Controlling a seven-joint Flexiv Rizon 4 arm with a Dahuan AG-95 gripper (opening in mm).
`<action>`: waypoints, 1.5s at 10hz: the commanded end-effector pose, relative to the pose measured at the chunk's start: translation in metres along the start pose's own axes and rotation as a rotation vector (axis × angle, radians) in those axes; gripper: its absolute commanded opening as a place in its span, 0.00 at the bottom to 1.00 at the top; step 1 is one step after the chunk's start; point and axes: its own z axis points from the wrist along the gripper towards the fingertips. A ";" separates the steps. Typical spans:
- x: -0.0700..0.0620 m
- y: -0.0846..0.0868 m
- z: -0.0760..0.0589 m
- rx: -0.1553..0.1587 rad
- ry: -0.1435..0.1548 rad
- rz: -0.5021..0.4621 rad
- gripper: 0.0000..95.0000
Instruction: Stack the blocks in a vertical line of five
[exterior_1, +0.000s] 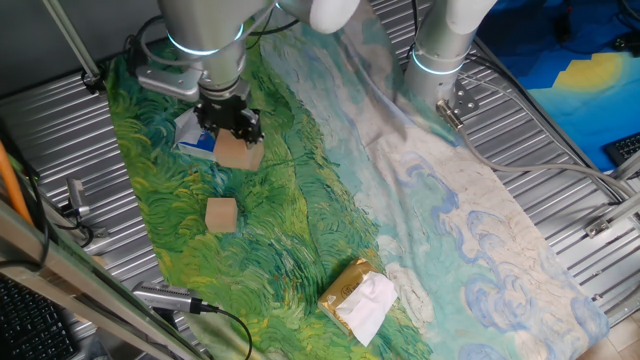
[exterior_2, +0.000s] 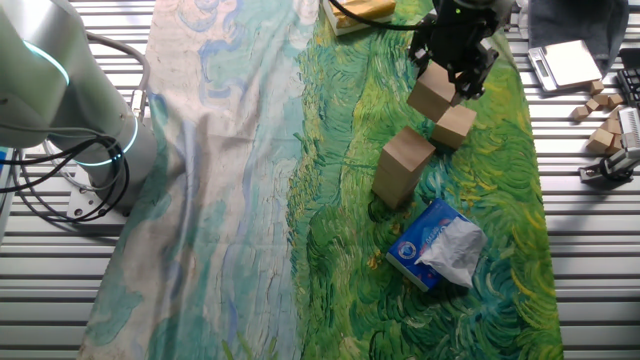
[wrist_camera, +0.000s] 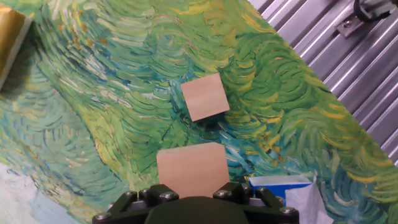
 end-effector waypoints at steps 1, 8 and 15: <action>-0.002 -0.001 0.000 -0.007 -0.005 0.007 0.00; 0.034 -0.026 -0.024 -0.026 -0.032 -0.007 0.00; 0.077 -0.035 -0.017 -0.026 -0.019 0.080 0.00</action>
